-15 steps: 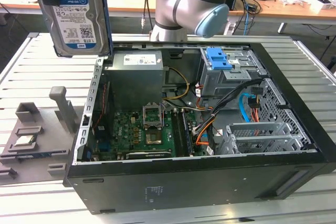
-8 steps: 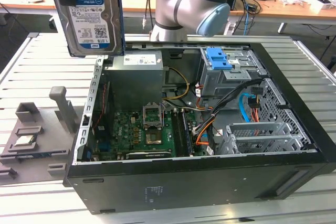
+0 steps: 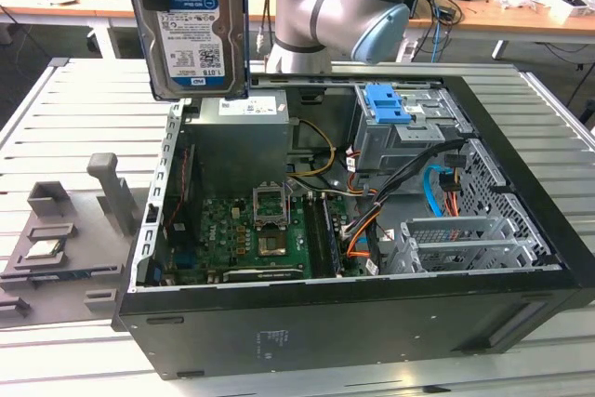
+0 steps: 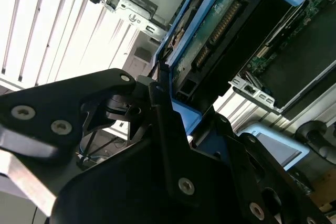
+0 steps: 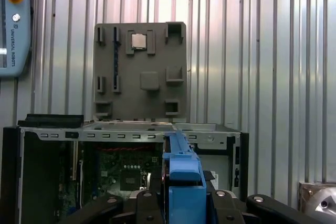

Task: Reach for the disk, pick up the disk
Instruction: 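Pick up the disk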

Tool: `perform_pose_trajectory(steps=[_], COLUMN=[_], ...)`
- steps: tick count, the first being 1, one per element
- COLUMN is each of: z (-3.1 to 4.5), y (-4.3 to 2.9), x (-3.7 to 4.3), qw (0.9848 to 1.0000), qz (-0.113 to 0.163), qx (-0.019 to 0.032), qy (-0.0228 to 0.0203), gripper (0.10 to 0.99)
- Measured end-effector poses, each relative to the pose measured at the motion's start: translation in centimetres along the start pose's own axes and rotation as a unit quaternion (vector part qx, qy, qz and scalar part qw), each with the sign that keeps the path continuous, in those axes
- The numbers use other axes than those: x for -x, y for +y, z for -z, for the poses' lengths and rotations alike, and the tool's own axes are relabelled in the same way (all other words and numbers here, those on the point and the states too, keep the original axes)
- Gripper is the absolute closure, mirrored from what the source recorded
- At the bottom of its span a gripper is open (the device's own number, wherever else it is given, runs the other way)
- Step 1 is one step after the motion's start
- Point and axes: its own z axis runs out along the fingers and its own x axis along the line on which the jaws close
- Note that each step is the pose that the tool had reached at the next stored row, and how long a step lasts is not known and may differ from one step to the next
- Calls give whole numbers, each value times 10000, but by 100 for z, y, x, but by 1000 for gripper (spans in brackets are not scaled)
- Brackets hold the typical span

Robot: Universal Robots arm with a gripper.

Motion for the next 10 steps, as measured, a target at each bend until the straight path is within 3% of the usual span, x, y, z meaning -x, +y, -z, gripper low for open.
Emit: perform_pose_trajectory(steps=[2, 10], z=[4, 15], y=[-91, -338], x=[-2, -9], qw=[10000, 10000], qz=[0, 0], qx=[0, 0], qy=[0, 0], gripper=[722, 722])
